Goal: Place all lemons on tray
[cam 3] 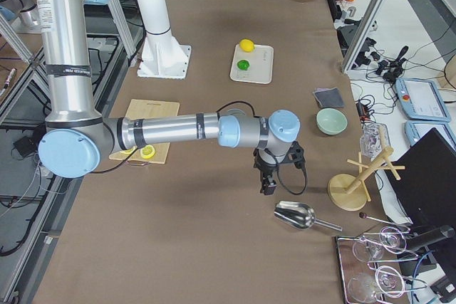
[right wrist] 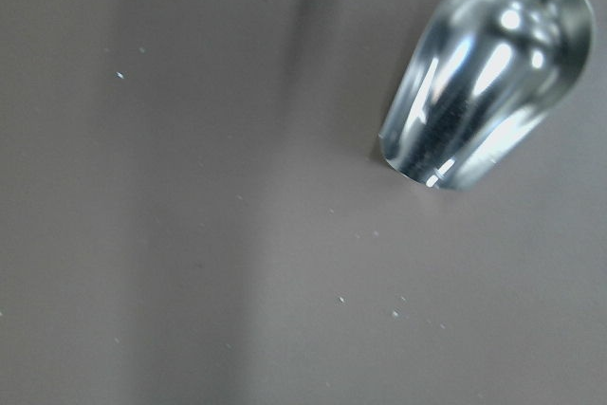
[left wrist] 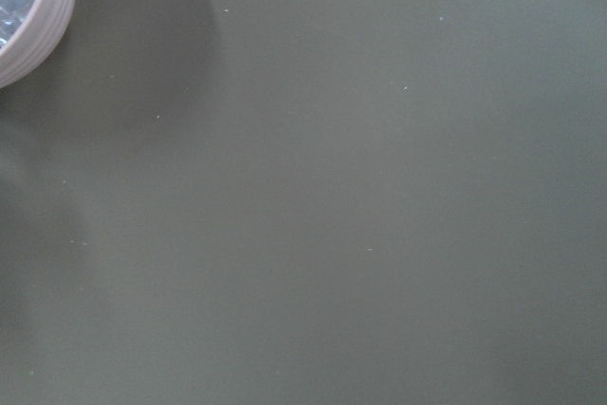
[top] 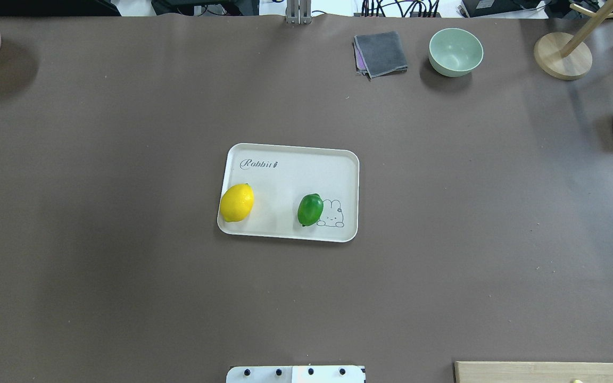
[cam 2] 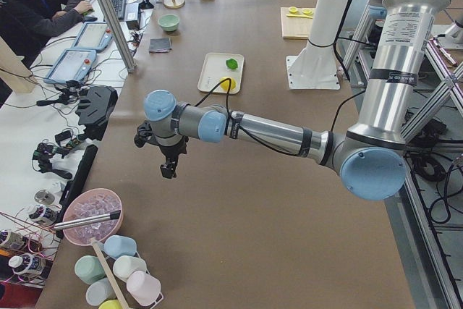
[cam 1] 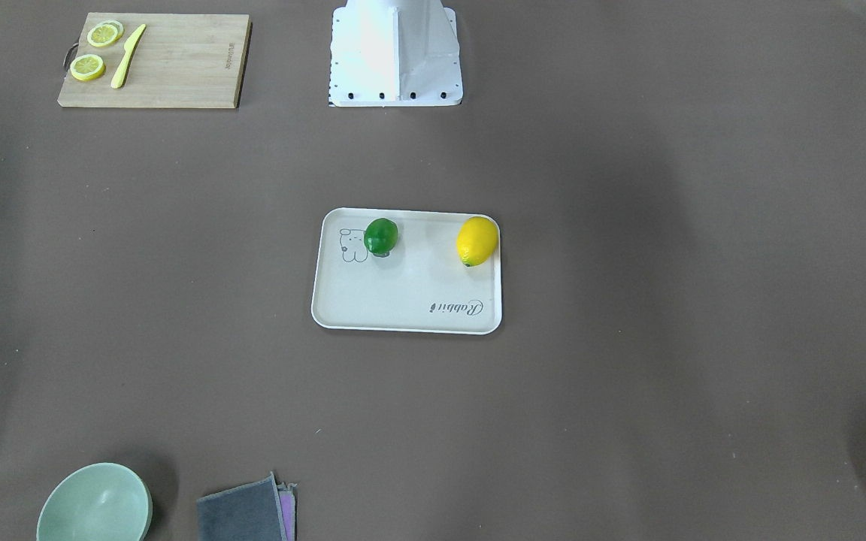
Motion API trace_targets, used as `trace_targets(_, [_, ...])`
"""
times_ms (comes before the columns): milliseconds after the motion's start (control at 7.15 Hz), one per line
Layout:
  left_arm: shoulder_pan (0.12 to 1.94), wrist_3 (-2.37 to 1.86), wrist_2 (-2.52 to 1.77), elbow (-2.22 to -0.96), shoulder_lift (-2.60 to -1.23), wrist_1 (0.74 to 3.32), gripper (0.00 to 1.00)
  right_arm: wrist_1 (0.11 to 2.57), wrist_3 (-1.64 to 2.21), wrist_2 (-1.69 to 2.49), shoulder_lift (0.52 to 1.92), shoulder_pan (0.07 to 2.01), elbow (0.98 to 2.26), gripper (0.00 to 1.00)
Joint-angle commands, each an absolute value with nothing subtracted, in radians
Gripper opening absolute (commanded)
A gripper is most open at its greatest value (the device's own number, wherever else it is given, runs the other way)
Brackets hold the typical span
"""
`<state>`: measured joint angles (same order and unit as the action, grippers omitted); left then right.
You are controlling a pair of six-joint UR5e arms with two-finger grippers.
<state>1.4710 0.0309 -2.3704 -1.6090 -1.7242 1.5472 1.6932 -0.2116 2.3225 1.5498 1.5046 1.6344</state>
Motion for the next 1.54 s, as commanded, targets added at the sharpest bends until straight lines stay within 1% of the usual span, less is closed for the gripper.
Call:
trace_targets(0, [1.543,0.162,-2.365,-1.606,-1.646,1.536,0.97,1.574,-0.27,2.368,1.676,1.63,1.594,1.0])
trace_targets(140, [1.554,0.164,-2.367,-1.606,-1.625,1.534,0.97,1.513,-0.268,2.382,1.733,1.65,1.568,1.0])
trace_targets(280, [1.557,0.149,-2.368,-1.606,-1.614,1.522,0.97,1.509,-0.246,2.431,1.746,1.651,1.566,1.0])
trace_targets(420, [1.554,0.106,-2.365,-1.602,-1.614,1.493,0.97,1.506,-0.176,2.475,1.746,1.651,1.572,1.0])
trace_targets(839, [1.552,-0.024,-2.365,-1.603,-1.617,1.5,0.98,1.502,-0.155,2.464,1.735,1.651,1.574,1.0])
trace_targets(1399, [1.548,-0.028,-2.367,-1.605,-1.652,1.516,0.98,1.502,-0.155,2.465,1.746,1.651,1.572,1.0])
